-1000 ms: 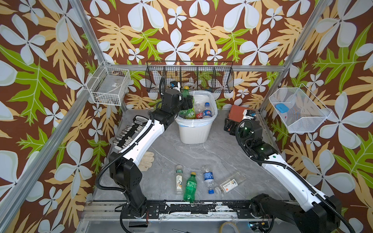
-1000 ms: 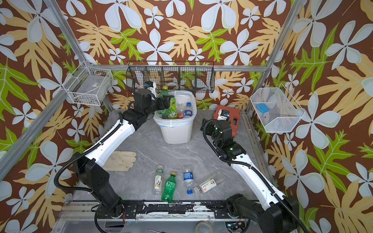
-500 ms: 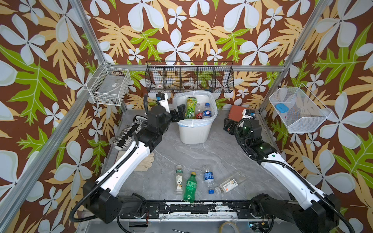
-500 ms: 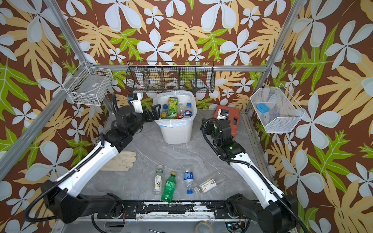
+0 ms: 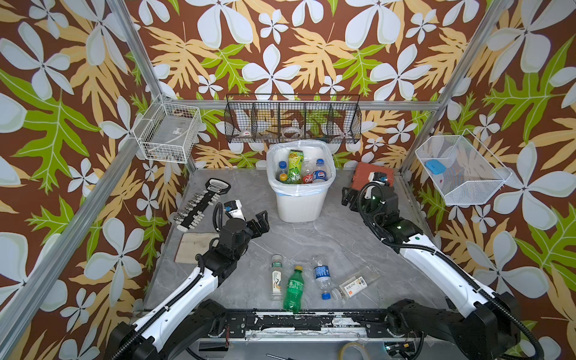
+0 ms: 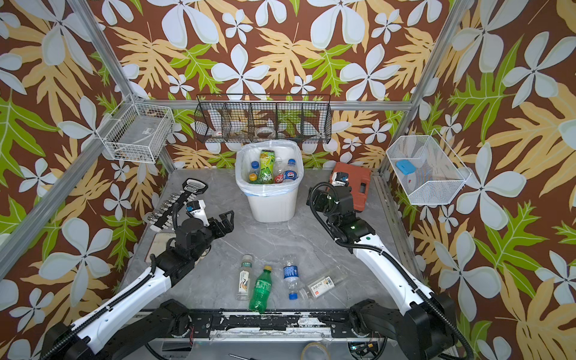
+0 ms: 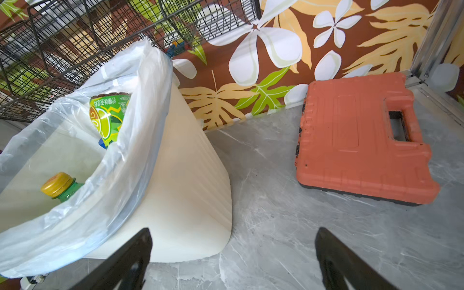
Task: Throw the plastic bottles in the bin
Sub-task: Pick up the plastic bottle from the bottom-center of the table.
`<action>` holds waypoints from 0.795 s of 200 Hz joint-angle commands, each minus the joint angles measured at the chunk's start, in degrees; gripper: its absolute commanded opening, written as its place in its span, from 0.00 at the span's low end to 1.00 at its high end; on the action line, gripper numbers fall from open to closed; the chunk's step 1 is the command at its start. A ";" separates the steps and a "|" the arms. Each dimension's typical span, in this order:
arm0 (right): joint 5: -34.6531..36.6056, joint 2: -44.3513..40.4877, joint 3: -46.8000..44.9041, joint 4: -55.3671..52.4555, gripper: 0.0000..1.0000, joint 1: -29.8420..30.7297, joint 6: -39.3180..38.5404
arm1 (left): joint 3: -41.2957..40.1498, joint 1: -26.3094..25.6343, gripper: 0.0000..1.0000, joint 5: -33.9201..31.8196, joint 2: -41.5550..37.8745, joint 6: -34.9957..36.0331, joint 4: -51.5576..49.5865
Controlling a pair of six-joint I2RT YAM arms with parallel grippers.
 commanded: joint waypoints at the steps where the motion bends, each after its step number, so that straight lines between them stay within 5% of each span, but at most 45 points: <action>1: -1.58 -0.71 -1.07 -1.57 1.00 -0.03 1.84 | 0.19 0.12 1.00 -0.86 0.67 -0.96 2.52; 38: -2.84 -0.75 -2.39 -5.49 0.99 2.00 3.97 | -0.13 0.11 1.00 -0.85 2.54 -1.19 3.74; 159: -2.80 4.90 -11.95 -16.40 0.96 28.50 18.96 | -1.65 0.14 1.00 -2.30 4.72 -1.32 5.79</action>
